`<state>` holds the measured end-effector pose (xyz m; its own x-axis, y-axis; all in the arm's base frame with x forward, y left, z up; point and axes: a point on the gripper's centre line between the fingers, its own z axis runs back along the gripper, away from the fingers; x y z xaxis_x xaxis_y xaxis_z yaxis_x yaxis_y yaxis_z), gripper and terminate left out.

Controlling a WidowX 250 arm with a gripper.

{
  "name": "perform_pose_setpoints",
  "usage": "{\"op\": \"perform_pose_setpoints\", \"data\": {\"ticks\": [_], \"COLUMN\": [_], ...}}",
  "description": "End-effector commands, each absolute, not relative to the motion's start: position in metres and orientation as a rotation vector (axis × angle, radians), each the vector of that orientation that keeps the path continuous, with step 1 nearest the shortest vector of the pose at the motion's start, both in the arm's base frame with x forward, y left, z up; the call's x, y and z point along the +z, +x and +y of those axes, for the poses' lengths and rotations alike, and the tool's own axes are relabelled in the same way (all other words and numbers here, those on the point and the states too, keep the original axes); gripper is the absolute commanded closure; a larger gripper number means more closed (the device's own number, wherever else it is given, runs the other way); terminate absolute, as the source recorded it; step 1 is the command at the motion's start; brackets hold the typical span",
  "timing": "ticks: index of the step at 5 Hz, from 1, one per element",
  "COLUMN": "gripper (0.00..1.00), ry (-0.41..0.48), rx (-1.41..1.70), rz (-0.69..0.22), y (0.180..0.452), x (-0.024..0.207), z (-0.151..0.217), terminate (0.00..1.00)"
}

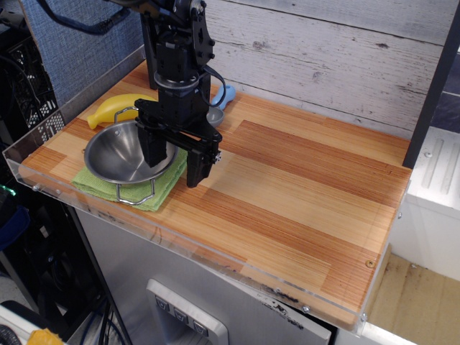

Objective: Place the colander to the right of the blue spoon

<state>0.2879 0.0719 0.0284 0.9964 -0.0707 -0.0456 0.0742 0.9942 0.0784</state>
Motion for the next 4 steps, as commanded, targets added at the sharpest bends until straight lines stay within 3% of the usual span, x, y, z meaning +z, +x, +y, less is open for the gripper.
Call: {"op": "perform_pose_setpoints", "data": {"ticks": [1,3,4], "gripper": [1.00,1.00,1.00], "ry": [0.097,0.094,0.079], "rx": [-0.071,-0.077,-0.023], "rz": [0.044,0.080,0.021], "y": [0.293,0.291,0.286], "x": [0.030,0.024,0.051], "z": [0.077,0.076,0.081], "terminate": [0.00,0.00,0.00]}}
